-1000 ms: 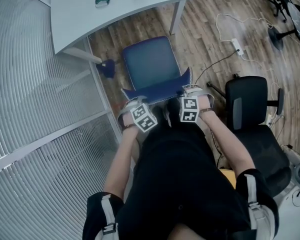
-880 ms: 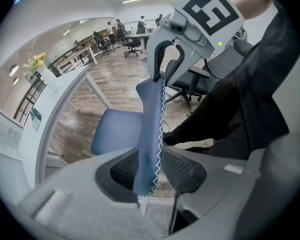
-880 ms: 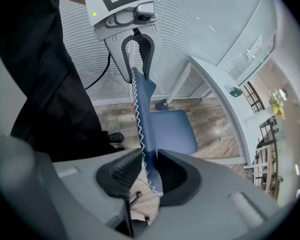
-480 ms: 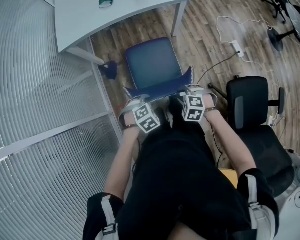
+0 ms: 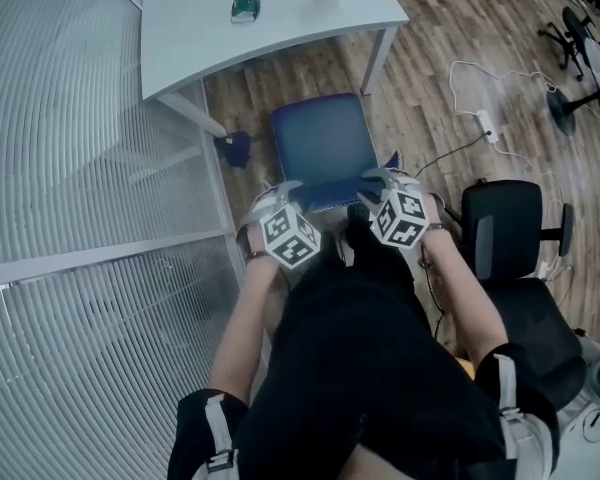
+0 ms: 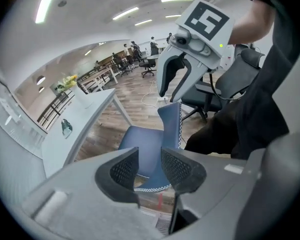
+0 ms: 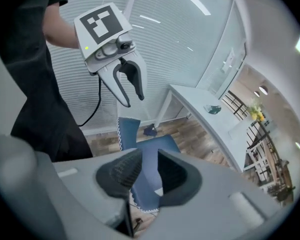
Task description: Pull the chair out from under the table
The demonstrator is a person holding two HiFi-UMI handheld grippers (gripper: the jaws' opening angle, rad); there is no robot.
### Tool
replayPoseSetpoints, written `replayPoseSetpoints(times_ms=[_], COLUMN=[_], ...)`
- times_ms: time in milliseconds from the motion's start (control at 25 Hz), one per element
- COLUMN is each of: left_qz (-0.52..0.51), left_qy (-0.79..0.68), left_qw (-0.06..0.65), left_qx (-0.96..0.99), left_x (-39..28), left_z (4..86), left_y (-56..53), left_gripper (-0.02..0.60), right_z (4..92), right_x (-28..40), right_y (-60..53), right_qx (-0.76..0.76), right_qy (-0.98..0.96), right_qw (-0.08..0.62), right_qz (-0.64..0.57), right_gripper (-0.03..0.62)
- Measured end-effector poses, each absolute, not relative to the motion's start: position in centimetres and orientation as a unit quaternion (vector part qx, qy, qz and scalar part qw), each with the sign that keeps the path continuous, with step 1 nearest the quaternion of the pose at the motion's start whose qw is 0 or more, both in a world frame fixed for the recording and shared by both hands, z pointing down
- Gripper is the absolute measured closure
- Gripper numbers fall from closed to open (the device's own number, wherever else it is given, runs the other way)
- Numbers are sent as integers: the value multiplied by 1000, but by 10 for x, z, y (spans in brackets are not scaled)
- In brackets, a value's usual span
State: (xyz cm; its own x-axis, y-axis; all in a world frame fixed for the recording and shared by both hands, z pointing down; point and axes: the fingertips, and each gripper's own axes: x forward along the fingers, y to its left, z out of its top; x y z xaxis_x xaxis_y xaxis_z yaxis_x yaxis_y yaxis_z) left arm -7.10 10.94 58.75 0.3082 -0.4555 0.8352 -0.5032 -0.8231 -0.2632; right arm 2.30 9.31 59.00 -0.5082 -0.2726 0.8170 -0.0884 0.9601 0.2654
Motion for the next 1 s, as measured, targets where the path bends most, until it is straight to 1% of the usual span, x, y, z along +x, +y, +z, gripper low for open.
replayPoseSetpoints(times_ms=[280,600,720,760,840,1000], left_qz=[442,369,335,323,304,279], left_qy=[-364,-399,-421,-428,-437,-446], left_qw=[6,-8,-10,-10,-8,-2], left_qx=[820,840,843,844,846,851], left_x=[-83,-78,-81,-82,-83,-83], left_z=[529,476,463,459,451,440], left_y=[88,78,71,69,67,66], left_gripper=[440,474,495,499,520,526], right_z=[528,470,457,453,446,435], right_x=[8,8,6,6,6,6], right_y=[61,50,48,47,47,47], right_qx=[171,225,237,240,246,253], right_qy=[-890,-911,-919,-921,-925,-933], right_qw=[412,334,305,296,280,252], right_qz=[-94,-89,-82,-77,-68,-51], right_gripper=[490,493,510,538,542,563])
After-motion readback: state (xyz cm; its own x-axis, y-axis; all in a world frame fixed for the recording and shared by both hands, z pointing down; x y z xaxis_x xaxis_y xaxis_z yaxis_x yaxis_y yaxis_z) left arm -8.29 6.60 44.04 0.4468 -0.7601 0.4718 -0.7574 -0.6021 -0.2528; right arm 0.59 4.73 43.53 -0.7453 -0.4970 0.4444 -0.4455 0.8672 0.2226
